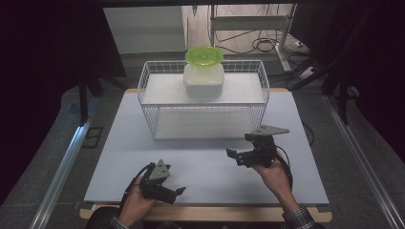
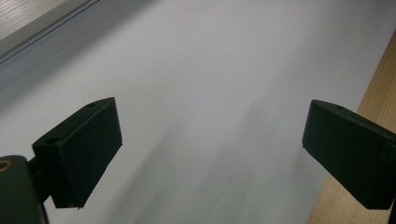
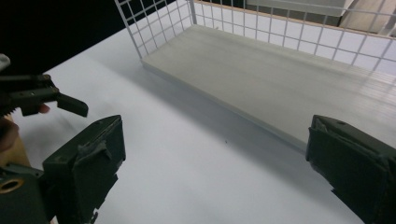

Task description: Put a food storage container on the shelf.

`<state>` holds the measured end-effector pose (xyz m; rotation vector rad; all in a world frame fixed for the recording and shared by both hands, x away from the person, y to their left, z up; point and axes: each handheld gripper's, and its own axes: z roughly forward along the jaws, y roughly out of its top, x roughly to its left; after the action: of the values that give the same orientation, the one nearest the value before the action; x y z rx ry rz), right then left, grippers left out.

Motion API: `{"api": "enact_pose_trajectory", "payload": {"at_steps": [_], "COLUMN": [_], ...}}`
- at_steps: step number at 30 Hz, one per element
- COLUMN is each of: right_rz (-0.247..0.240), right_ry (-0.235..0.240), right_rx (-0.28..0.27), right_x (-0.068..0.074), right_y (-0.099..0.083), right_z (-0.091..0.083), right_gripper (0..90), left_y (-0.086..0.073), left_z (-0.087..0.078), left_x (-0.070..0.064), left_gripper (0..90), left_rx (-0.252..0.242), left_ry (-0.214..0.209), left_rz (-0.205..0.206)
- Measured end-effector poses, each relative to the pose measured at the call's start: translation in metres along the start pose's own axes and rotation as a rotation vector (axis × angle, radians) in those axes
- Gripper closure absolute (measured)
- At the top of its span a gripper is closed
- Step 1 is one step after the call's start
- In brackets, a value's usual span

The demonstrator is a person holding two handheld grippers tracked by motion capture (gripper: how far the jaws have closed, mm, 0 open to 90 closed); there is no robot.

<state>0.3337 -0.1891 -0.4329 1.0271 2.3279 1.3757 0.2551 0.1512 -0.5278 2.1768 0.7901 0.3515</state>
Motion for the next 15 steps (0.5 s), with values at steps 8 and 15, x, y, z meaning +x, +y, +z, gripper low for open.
{"api": "enact_pose_trajectory", "payload": {"at_steps": [8, 15], "right_rz": [-0.005, -0.019], "right_ry": [-0.033, -0.057], "right_rx": [-0.005, 0.004], "right_x": [-0.005, -0.008], "right_y": [-0.021, -0.039], "right_z": [-0.009, -0.015], "right_gripper": [4.0, 3.0], "left_y": [0.0, 0.0], "left_z": [0.001, 0.001], "left_x": [0.0, 0.0], "left_gripper": [4.3, 4.3], "left_rx": [-0.001, -0.003], "left_ry": [0.0, -0.001], "left_rz": [0.001, -0.003]}}
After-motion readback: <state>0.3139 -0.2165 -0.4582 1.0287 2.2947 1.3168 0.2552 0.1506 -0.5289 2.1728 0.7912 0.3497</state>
